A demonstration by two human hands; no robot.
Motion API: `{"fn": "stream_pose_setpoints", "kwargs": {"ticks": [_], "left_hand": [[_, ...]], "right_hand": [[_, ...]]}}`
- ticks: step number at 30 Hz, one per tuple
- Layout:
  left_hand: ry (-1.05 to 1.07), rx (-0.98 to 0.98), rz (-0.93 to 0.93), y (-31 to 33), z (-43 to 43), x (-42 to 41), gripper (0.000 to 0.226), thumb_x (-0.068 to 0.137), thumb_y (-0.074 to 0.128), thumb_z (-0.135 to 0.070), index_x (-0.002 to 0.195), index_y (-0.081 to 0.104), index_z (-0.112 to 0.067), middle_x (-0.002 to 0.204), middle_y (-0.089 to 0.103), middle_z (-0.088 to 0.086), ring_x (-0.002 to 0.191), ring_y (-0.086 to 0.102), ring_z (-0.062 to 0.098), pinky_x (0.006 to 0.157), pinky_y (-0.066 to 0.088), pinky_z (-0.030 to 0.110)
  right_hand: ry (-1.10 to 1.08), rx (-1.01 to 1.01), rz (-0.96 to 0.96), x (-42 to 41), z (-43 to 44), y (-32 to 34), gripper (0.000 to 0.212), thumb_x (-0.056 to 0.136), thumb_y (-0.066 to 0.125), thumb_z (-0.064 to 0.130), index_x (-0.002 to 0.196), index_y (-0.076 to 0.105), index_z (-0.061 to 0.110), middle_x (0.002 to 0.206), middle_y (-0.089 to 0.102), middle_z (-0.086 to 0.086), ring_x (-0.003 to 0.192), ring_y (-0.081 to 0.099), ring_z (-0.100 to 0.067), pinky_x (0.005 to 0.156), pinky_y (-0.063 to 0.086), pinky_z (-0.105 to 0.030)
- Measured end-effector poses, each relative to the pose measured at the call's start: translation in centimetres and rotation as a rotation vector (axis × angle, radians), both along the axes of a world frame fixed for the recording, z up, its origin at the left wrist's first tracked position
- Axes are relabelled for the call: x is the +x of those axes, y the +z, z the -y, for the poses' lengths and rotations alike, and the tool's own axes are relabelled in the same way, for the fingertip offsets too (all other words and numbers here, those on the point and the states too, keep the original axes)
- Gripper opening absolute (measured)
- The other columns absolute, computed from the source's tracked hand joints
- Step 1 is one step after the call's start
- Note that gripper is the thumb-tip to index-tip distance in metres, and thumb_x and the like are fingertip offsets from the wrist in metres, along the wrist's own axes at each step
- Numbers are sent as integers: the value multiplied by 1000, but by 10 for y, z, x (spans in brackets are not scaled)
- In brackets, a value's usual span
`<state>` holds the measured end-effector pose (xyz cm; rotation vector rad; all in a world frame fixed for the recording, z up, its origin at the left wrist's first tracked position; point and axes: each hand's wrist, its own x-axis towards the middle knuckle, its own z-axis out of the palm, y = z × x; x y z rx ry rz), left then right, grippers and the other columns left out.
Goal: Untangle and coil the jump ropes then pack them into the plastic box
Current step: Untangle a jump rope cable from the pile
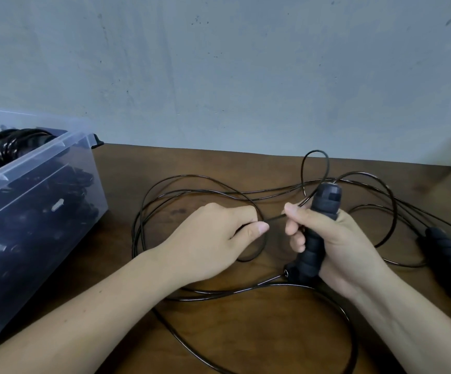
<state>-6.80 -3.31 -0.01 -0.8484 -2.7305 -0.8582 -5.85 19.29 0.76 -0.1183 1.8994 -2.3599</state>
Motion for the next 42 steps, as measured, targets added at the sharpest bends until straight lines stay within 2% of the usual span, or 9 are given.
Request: {"fn": "stream_pose_setpoints", "kwargs": {"ticks": [3,7,16,19,23,26,28,32,42], "left_hand": [[19,-39,-60,0,6,-6,41,109,41,-55,81,49,-27,60,50,-3,61,53,16,58,46,36],[53,-111,-94,-1,14,-14,46,106,29,-62,85,49,-26,70,59,-2,68,57,16,67,51,46],[127,-177,-57,5,23,-16,43,106,34,-57,84,51,-25,74,58,-1,77,52,11,72,51,42],[111,-159,-111,4,18,-13,46,105,31,-59,82,50,-25,71,55,-1,73,53,16,69,51,44],[51,-108,-191,2,3,-4,43,108,36,-56,79,45,-25,67,48,-3,68,49,17,69,49,43],[1,-121,-240,-1,-7,4,38,109,37,-52,78,39,-28,62,42,-8,65,41,12,75,48,39],[-4,-121,-223,-3,-8,4,39,108,36,-53,79,41,-28,61,42,-7,66,43,13,77,49,40],[18,-80,-123,-1,-5,0,42,105,38,-58,86,56,-26,68,49,-4,73,52,17,69,50,45],[9,-45,-132,6,9,-10,30,107,51,-48,93,69,-29,69,60,-12,80,56,9,72,50,34]], "right_hand": [[-57,-62,10,-5,-7,5,20,94,74,15,81,60,10,74,61,-10,58,45,-16,54,42,-24],[-121,-108,34,-10,-15,7,23,95,75,17,79,58,15,74,60,-4,57,45,-13,54,39,-23],[-219,-251,83,-23,-25,5,15,95,76,22,90,63,16,77,59,1,58,46,-9,50,40,-18],[-205,-195,88,-19,-16,0,16,95,77,27,94,68,13,81,65,-3,60,49,-11,51,41,-20],[-66,-60,58,-7,1,-6,30,95,75,27,108,70,1,87,71,-11,62,53,-15,53,44,-24],[3,24,22,1,8,-10,36,95,75,24,107,68,-8,76,65,-15,58,52,-19,55,45,-27],[24,60,18,3,7,-9,29,94,76,23,102,69,-4,71,62,-15,58,51,-21,56,46,-28],[10,65,14,0,3,-4,23,92,77,22,97,70,1,78,67,-14,60,53,-18,56,46,-27],[-60,-2,28,-5,-7,4,17,94,75,22,91,73,5,78,66,-11,61,52,-15,55,43,-23]]}}
